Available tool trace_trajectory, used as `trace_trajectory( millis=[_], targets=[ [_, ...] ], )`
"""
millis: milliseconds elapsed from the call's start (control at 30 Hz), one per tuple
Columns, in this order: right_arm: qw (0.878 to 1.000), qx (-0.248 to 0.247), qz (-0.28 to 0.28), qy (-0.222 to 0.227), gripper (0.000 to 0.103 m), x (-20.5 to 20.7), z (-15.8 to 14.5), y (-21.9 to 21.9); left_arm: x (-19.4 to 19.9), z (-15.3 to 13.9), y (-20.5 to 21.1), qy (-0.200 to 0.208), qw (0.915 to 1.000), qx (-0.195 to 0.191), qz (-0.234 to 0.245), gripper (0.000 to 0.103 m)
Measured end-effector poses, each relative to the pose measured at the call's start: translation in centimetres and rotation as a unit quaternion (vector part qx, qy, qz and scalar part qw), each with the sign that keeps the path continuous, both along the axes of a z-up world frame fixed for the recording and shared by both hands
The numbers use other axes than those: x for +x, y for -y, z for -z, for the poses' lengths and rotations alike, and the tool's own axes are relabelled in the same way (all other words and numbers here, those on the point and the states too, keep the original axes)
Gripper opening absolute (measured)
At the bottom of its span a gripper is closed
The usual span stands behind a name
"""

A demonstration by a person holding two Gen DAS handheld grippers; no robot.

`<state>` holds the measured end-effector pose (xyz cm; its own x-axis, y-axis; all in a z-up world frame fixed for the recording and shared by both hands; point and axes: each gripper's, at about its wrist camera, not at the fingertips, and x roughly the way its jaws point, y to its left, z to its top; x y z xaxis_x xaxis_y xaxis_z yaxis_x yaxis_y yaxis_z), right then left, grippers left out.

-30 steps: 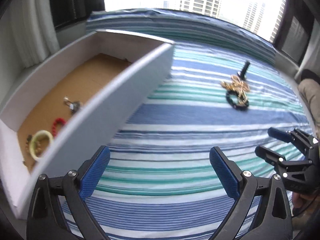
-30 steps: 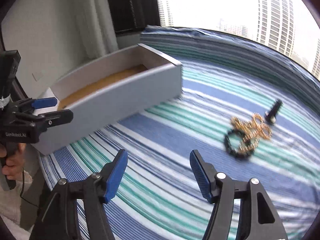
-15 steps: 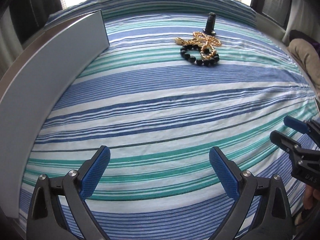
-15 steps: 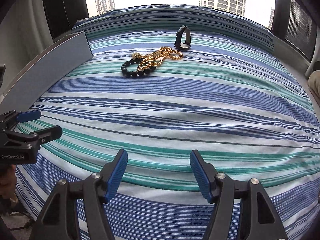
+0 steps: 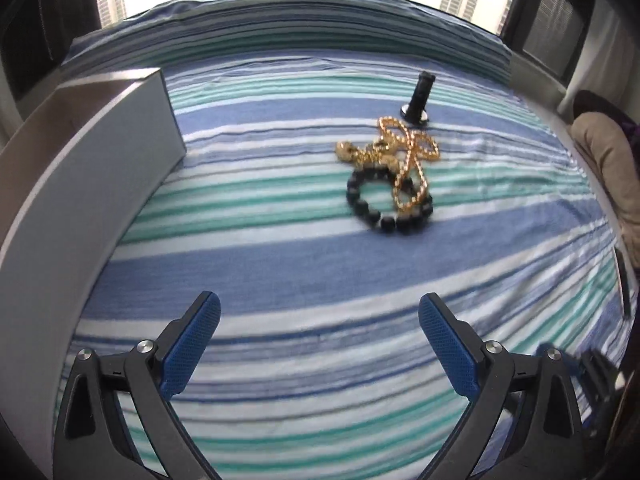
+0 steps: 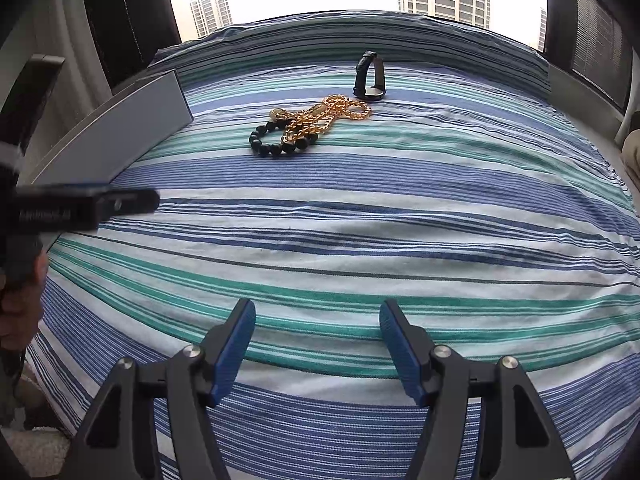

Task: Organize jewelry

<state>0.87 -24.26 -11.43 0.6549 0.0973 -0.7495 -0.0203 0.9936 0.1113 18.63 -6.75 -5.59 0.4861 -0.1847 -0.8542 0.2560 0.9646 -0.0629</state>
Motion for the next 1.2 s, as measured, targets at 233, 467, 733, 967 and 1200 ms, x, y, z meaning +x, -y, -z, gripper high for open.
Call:
trace_trajectory(
  millis=[233,467,733,967,1200],
  targets=[
    [1.000,0.011,-0.013,-0.001,0.066,-0.4,0.0,-0.6,8.0,3.0,4.0,-0.022,0.9997,0.011,-0.007,0.081],
    [1.000,0.022,-0.014,-0.004,0.066,-1.2,0.3,-0.3,8.7,4.1,5.3,-0.007,0.9996,0.026,-0.001,0.027],
    [1.000,0.028,-0.008,0.002,0.066,-1.2,0.0,0.6,4.3,3.7,1.4,-0.041,0.9991,-0.005,0.004,0.010],
    [1.000,0.027,-0.010,-0.002,0.066,-1.6,0.1,0.1,-3.9,3.2,-6.5,-0.055,0.9981,0.013,-0.025,0.010],
    [0.997,0.050,-0.038,-0.034,0.066,-0.4,-0.4,-1.4,-7.7,2.1,-9.9,-0.033,0.9970,0.024,-0.066,0.077]
  ],
)
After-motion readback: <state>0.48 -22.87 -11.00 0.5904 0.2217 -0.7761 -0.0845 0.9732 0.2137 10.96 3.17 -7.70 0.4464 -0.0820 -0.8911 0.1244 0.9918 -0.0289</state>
